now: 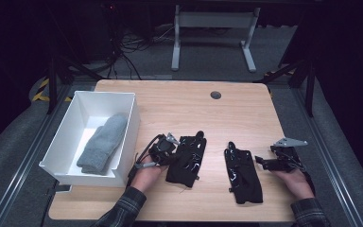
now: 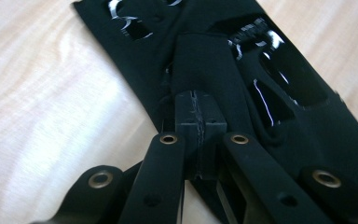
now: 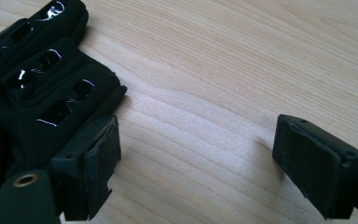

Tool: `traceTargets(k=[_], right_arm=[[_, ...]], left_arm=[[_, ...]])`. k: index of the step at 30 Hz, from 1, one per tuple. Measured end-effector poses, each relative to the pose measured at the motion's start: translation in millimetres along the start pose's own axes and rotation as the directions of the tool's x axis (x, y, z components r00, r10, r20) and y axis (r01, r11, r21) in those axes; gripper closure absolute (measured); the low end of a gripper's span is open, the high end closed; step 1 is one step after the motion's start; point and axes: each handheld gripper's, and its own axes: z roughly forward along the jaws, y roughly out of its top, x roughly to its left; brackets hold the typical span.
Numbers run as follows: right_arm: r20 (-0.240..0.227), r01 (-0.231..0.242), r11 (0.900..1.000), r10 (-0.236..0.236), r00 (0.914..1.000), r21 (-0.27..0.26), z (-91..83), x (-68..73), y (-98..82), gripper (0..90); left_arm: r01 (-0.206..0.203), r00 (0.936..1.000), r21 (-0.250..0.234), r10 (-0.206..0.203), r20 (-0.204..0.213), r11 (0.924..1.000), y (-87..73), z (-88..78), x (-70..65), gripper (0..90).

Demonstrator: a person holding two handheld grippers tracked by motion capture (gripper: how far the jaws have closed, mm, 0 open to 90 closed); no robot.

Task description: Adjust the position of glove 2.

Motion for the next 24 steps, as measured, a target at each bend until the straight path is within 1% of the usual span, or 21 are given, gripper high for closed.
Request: traceTargets(k=[4, 6, 8, 9, 12, 14, 17, 21, 23, 24], right_arm=[[0.000, 0.000, 1.000, 0.000, 1.0000, 0.000, 0.0, 0.0, 0.0, 15.8], [0.000, 0.000, 1.000, 0.000, 1.0000, 0.000, 0.0, 0.0, 0.0, 15.8], [0.000, -0.001, 1.000, 0.001, 1.0000, -0.001, 0.0, 0.1, 0.0, 15.8], [0.001, 0.000, 1.000, 0.000, 1.0000, 0.000, 0.0, 0.1, 0.0, 15.9], [0.000, 0.001, 1.000, -0.001, 1.0000, -0.001, -0.1, 0.1, 0.0, 16.3], [-0.009, 0.005, 1.000, -0.005, 0.9999, -0.005, -0.4, 0.3, -0.2, 19.1], [-0.012, 0.014, 1.000, -0.014, 0.9998, -0.009, -1.2, 1.2, -0.5, 21.7], [-0.013, 0.013, 1.000, -0.013, 0.9998, -0.011, -1.1, 1.4, -0.4, 21.9], [-0.014, 0.013, 1.000, -0.013, 0.9998, -0.010, -1.1, 1.4, -0.3, 21.9], [-0.014, 0.013, 1.000, -0.013, 0.9998, -0.010, -1.1, 1.4, -0.3, 22.0]], left_arm=[[-0.012, 0.9999, -0.003, 0.012, 0.011, 0.9999, -6.2, -2.1, -7.2, 89.8], [-0.017, 0.9997, -0.004, 0.017, 0.014, 0.9998, -6.6, -2.5, -7.3, 89.8], [-0.004, 0.9998, -0.016, 0.005, 0.022, 0.9999, -6.3, -3.4, -6.6, 89.4], [-0.005, 0.9997, -0.023, 0.006, 0.022, 0.9997, -6.1, -4.7, -6.0, 88.0], [-0.002, 1.0000, -0.049, 0.001, -0.004, 0.9988, -5.5, -11.1, -5.6, 79.4], [0.012, 0.9994, -0.072, -0.014, -0.032, 0.9974, -6.1, -13.3, -4.8, 72.0], [0.029, 0.9980, -0.080, -0.033, -0.054, 0.9964, -7.4, -12.9, -0.8, 64.1], [0.054, 0.9965, -0.092, -0.060, -0.059, 0.9943, -7.5, -7.7, 5.6, 60.7], [0.059, 0.9952, -0.090, -0.066, -0.072, 0.9942, -7.0, -4.6, 7.1, 60.0], [0.060, 0.9948, -0.080, -0.066, -0.078, 0.9950, -6.2, -1.6, 7.5, 59.9]])
